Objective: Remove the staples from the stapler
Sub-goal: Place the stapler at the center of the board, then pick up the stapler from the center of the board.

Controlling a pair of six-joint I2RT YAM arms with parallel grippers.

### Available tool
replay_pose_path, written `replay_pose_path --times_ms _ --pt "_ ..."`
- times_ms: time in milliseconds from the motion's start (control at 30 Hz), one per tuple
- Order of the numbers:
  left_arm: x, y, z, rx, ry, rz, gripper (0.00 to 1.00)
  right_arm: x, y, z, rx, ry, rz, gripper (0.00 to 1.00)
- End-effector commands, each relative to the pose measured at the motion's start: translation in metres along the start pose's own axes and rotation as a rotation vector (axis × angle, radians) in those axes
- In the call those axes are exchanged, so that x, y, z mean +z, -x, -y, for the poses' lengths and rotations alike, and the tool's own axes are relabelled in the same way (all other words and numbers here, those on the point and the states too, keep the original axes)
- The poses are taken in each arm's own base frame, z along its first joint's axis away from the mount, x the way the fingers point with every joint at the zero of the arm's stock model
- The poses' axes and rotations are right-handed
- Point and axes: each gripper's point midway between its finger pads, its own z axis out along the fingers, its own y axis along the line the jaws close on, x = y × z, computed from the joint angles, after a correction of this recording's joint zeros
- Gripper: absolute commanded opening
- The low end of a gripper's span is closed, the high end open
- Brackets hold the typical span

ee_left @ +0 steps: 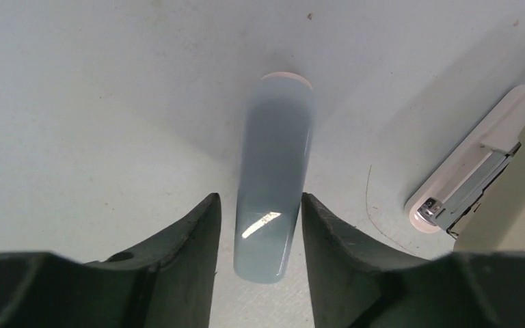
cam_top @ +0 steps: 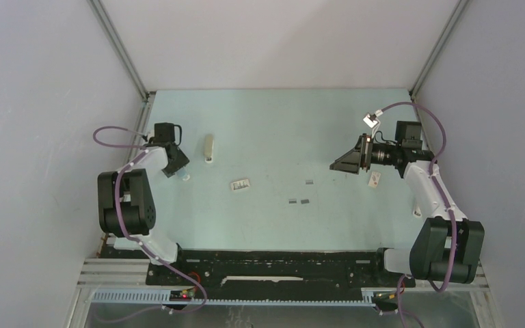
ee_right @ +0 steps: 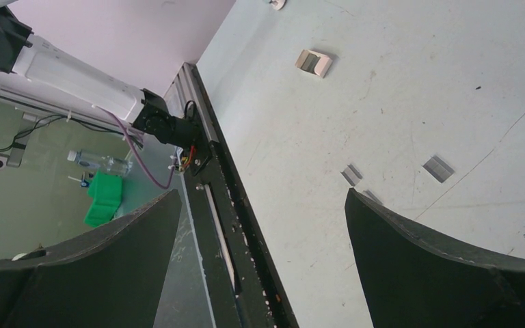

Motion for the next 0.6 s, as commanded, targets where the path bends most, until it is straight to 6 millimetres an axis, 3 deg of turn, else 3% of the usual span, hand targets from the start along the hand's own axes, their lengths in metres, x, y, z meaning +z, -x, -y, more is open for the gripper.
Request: replay_pose_path --times_ms 0,200,367,567 --pt "-0.018 0.033 0.008 0.014 -0.035 0.101 0.56 -0.004 0.005 -0.004 -0.046 0.005 0.02 1.0" --pt "-0.054 0.051 0.003 0.032 -0.081 0.221 0.69 -0.008 0.007 -0.003 -0.058 -0.011 0.03 1.0" --pt "-0.102 0.063 -0.01 0.006 -0.162 0.415 0.86 -0.013 0.006 -0.002 -0.087 -0.041 0.038 1.0" --pt "-0.154 0.06 -0.029 -0.068 -0.246 0.579 0.96 -0.023 0.006 0.001 -0.131 -0.102 0.049 1.0"
